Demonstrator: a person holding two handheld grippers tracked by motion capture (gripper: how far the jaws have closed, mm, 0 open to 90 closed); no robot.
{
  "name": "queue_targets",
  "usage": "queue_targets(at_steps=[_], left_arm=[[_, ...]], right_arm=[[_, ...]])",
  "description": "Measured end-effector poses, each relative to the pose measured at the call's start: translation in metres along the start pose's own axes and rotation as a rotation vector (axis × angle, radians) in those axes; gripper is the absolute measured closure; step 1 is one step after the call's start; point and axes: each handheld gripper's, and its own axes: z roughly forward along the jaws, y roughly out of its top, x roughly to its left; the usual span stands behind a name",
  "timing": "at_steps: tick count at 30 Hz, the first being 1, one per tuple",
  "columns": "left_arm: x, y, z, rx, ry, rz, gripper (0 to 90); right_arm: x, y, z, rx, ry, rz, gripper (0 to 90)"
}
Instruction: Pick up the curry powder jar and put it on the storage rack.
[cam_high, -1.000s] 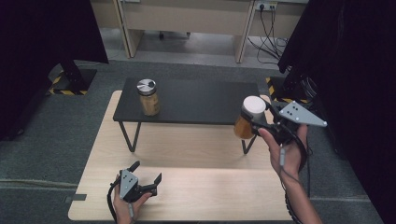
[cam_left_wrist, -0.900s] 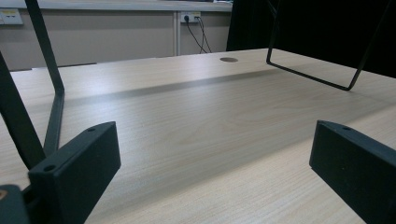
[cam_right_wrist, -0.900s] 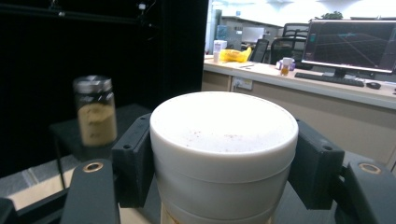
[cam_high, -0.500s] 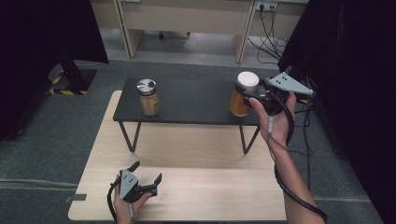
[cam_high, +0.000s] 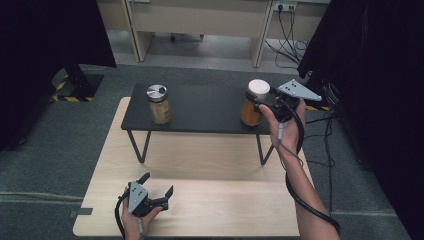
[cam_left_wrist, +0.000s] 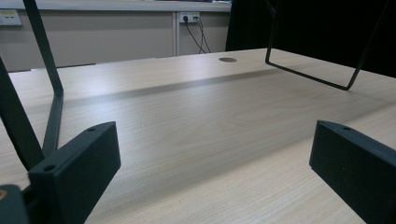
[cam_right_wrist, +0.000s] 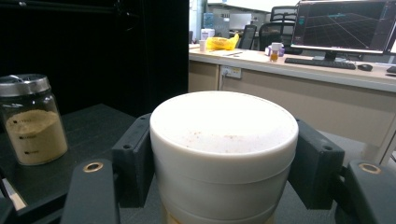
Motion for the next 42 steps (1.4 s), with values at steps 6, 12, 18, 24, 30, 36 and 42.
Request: queue_targets(at_steps=[6, 12, 18, 24, 30, 36, 42], left_arm=[[0.000, 0.000, 0.000, 0.002, 0.000, 0.001, 1.2], [0.000, 0.001, 0.000, 0.004, -0.001, 0.005, 1.2], [0.000, 0.001, 0.000, 0.003, -0.001, 0.004, 1.2], [0.000, 0.001, 0.000, 0.004, -0.001, 0.004, 1.2], [0.000, 0.001, 0.001, 0.006, -0.001, 0.004, 1.2], [0.000, 0.001, 0.001, 0.007, -0.002, 0.008, 1.2], [0.000, 0.001, 0.001, 0.006, -0.003, 0.003, 1.2]], right_arm=[[-0.001, -0.006, 0.000, -0.020, -0.001, 0.008, 34.0], [-0.003, -0.009, 0.000, -0.027, 0.005, 0.011, 33.9], [-0.003, -0.010, 0.000, -0.031, 0.006, 0.011, 33.9], [-0.003, -0.011, 0.000, -0.034, 0.005, 0.011, 33.9], [-0.004, -0.009, 0.000, -0.027, 0.008, 0.012, 33.6], [0.010, -0.012, -0.001, -0.059, -0.074, -0.016, 6.1], [0.012, -0.010, -0.002, -0.048, -0.087, -0.040, 4.3]])
